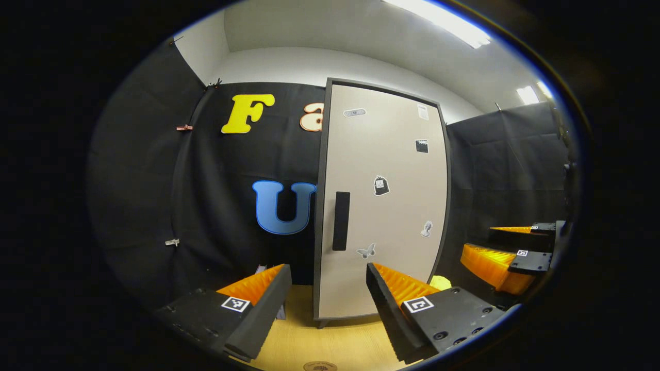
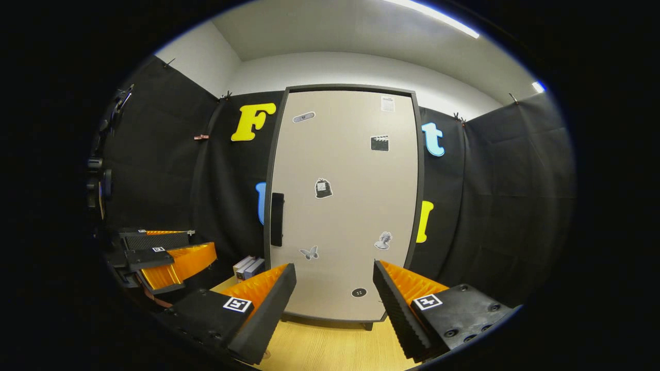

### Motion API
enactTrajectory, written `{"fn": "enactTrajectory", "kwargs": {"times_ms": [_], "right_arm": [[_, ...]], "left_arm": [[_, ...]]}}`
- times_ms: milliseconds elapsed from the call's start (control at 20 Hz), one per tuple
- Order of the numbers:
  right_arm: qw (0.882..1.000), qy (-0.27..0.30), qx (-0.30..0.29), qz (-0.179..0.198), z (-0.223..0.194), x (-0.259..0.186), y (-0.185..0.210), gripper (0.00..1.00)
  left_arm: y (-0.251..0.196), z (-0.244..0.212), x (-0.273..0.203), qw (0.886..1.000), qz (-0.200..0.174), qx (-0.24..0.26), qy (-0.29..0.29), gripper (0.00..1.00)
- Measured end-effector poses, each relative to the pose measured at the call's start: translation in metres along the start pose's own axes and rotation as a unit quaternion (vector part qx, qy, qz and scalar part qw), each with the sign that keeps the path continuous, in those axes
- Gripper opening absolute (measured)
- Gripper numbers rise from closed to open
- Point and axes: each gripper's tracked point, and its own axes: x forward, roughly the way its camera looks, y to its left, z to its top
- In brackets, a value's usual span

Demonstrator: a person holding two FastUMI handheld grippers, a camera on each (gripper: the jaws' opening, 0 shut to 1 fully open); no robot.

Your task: Open the cabinet door with the right hand, grasp the bottle in the cabinet with the left hand and place it on the coaster, then close the cabinet door with the right hand.

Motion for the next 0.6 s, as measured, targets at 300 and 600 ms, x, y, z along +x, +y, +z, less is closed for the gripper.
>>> {"fn": "enactTrajectory", "kwargs": {"times_ms": [300,600], "right_arm": [[1.0,0.005,-0.005,-0.007,-0.003,-0.001,0.007,0.98],[1.0,-0.009,0.017,0.005,0.006,0.018,0.036,0.98]], "left_arm": [[0.01,0.001,0.001,1.0,-0.011,0.003,-0.004,0.92],[0.031,-0.003,-0.001,1.0,-0.019,0.007,-0.001,0.93]]}}
